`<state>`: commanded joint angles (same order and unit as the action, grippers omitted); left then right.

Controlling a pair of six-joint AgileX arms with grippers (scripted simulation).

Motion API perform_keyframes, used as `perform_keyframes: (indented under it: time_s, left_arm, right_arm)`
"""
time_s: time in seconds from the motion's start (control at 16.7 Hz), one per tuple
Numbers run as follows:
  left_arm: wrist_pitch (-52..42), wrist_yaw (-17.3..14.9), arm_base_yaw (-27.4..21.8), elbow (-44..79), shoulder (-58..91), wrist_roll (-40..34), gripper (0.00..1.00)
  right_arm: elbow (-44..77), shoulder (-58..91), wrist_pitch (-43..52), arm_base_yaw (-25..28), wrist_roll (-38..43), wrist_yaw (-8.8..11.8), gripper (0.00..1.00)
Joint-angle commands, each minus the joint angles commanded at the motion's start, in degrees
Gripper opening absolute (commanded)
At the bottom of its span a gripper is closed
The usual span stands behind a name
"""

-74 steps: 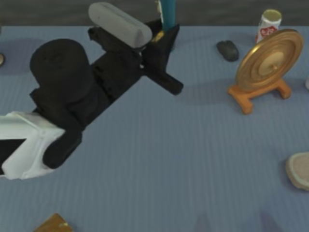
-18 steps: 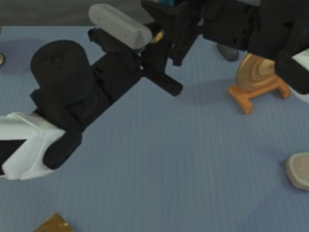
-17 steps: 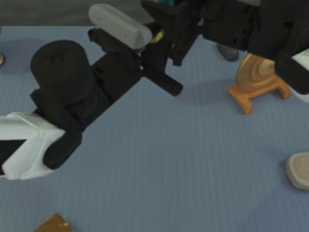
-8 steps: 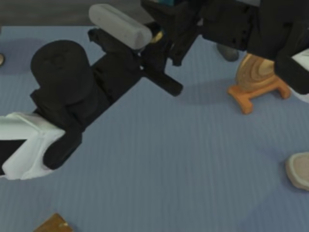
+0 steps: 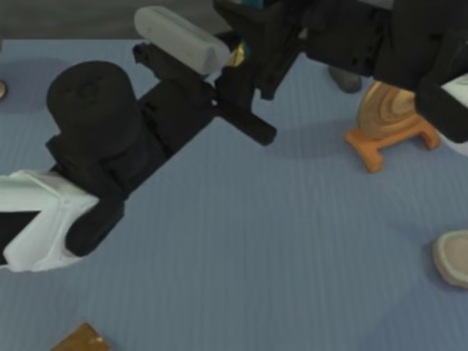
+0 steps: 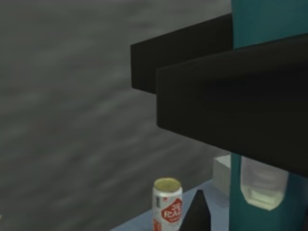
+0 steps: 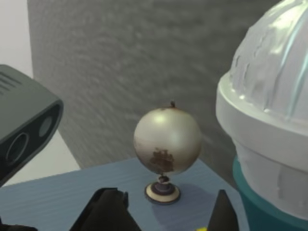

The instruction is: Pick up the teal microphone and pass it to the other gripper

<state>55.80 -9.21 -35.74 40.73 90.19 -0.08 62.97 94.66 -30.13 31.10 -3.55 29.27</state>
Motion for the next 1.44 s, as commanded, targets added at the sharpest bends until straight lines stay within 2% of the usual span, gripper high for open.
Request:
perform_keyframes:
  time_s: [0.24,0.3,0.84,0.96,1.26,1.44]
  left_arm:
    - [0.00,0.00,0.00,0.00,0.00,0.00,0.98]
    - [0.00,0.00,0.00,0.00,0.00,0.00,1.00]
    - [0.01,0.27,0.37,-0.68,0.46,0.28,1.00]
    - [-0.16,0.02,1.07,-2.81,-1.72,0.42,1.00]
    - [-0.67,-1.58,3.56,-12.93,-12.31,0.13,1.00]
    - [-0.52,-2.11,4.10,-15.33,-14.74,0.00,1.00]
  right_arm:
    - [0.00,0.00,0.00,0.00,0.00,0.00,0.00]
    - [0.00,0.00,0.00,0.00,0.00,0.00,0.00]
    - [0.41,-0.53,0.02,-0.19,-0.07,-0.20,0.00]
    - [-0.50,-1.25,0.06,-1.15,-0.03,1.07,0.00]
    - [-3.83,-4.82,-0.28,-5.67,-0.17,5.92,0.00]
    - [-4.79,-5.58,-0.24,-6.87,-0.17,7.07,0.00]
